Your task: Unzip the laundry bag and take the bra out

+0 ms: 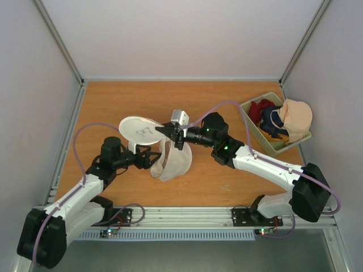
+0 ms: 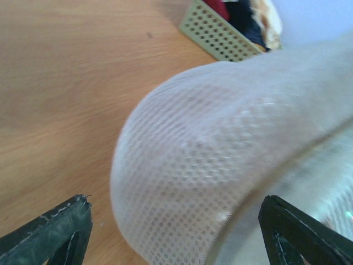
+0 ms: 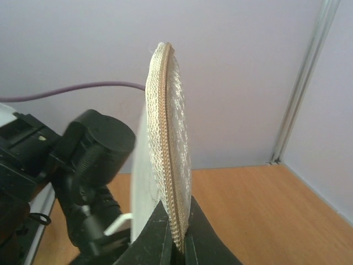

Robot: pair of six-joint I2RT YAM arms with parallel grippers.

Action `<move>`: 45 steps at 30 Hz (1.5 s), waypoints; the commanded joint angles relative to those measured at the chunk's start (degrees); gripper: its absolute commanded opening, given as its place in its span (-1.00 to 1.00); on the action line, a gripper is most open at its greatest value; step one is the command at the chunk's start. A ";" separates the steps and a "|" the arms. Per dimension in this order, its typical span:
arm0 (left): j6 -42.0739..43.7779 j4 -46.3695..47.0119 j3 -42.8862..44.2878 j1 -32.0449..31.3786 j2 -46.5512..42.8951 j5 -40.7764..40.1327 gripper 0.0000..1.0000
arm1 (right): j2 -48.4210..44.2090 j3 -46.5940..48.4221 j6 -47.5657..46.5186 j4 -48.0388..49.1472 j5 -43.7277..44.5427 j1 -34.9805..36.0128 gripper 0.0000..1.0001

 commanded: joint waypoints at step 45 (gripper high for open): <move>2.52 -14.00 8.68 -7.37 -2.12 -19.12 -0.99 | 9.59 -2.81 36.16 -17.66 26.62 -17.24 0.35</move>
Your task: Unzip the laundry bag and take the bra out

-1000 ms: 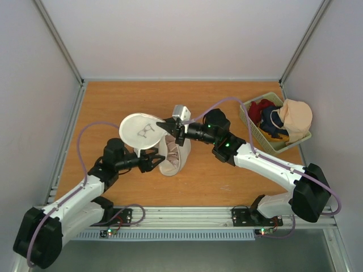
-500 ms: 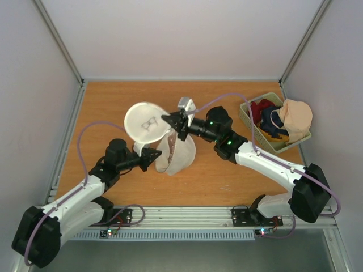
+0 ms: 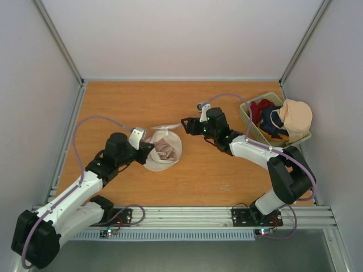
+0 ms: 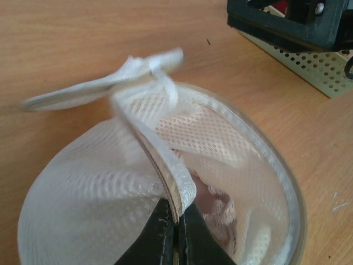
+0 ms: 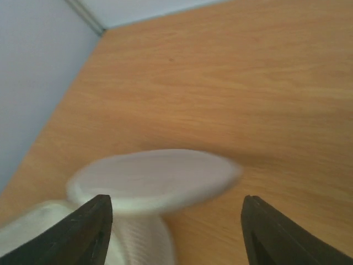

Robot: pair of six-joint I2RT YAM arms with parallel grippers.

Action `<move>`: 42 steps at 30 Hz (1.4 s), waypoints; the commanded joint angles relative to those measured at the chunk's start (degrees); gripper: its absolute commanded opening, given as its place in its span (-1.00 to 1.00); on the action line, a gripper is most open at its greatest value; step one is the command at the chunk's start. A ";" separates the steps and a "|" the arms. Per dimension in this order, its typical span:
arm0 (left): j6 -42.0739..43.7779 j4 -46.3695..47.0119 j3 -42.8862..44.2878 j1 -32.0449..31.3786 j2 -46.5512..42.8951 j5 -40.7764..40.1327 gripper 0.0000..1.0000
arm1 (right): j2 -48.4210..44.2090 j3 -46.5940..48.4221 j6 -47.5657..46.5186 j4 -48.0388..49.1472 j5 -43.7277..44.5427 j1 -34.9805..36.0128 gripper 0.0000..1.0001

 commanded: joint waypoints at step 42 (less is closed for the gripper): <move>-4.81 1.68 -3.00 4.77 -0.78 0.13 -0.99 | 16.25 28.12 -34.79 -34.17 -11.17 13.97 0.06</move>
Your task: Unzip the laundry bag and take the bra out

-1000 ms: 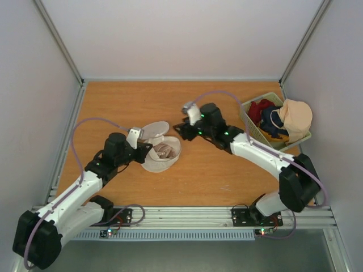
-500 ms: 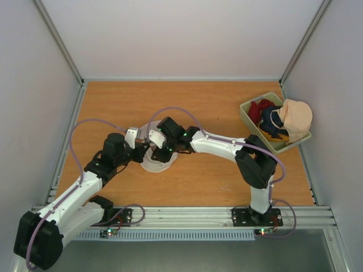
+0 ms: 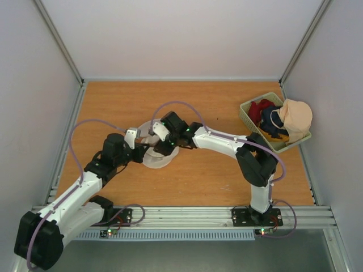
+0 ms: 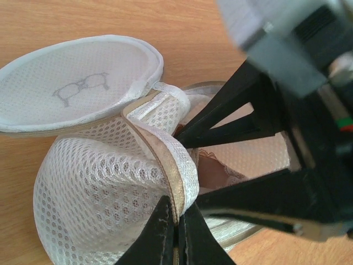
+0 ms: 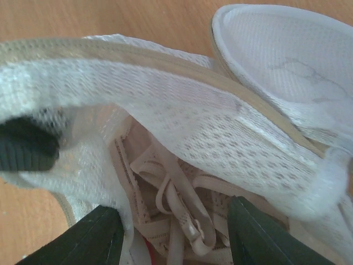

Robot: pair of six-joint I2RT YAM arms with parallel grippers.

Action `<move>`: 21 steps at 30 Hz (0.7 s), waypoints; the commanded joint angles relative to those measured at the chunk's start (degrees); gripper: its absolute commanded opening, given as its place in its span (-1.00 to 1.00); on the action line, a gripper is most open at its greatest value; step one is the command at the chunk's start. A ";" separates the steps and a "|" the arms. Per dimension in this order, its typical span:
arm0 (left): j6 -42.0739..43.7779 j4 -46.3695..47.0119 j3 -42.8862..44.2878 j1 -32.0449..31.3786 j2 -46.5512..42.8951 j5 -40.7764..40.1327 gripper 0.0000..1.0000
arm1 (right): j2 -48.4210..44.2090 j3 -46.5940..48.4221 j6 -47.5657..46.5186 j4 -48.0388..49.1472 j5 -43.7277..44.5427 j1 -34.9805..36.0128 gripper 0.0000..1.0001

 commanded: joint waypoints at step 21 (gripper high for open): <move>1.65 3.92 -1.44 0.40 -0.91 1.92 -0.99 | 3.10 3.47 4.06 -3.30 2.69 -2.29 -0.02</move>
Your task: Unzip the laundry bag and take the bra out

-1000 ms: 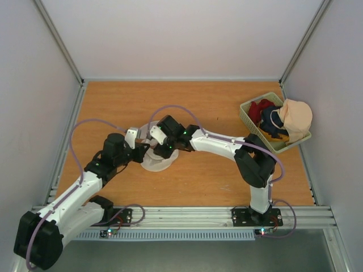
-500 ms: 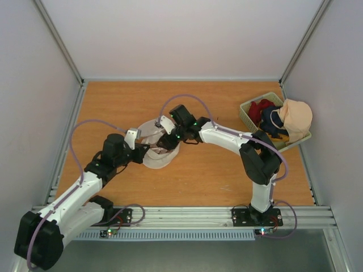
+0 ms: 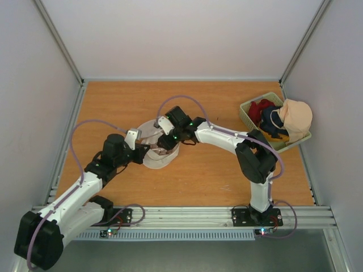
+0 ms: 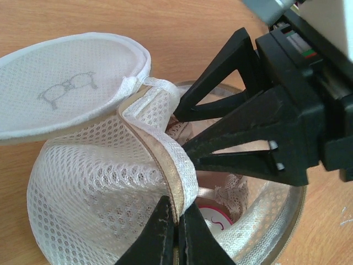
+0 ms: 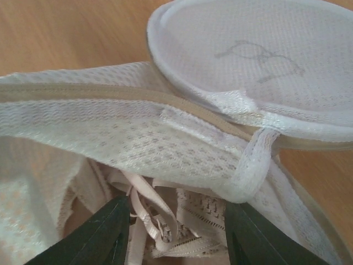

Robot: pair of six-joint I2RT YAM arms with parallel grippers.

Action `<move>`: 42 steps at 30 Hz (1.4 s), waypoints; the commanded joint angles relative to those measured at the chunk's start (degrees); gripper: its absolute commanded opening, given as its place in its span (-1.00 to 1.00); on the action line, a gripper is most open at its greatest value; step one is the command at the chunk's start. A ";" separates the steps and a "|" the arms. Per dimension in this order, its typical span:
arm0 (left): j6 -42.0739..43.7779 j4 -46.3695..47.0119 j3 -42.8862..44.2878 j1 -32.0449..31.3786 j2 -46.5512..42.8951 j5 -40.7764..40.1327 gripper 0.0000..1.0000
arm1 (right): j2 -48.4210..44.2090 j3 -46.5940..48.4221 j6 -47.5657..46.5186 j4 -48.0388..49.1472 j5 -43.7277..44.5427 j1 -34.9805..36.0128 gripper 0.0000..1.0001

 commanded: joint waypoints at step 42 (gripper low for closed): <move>1.86 3.31 -1.17 0.91 -0.79 -3.39 -0.99 | 7.57 7.25 -5.03 -4.92 17.07 7.72 -0.66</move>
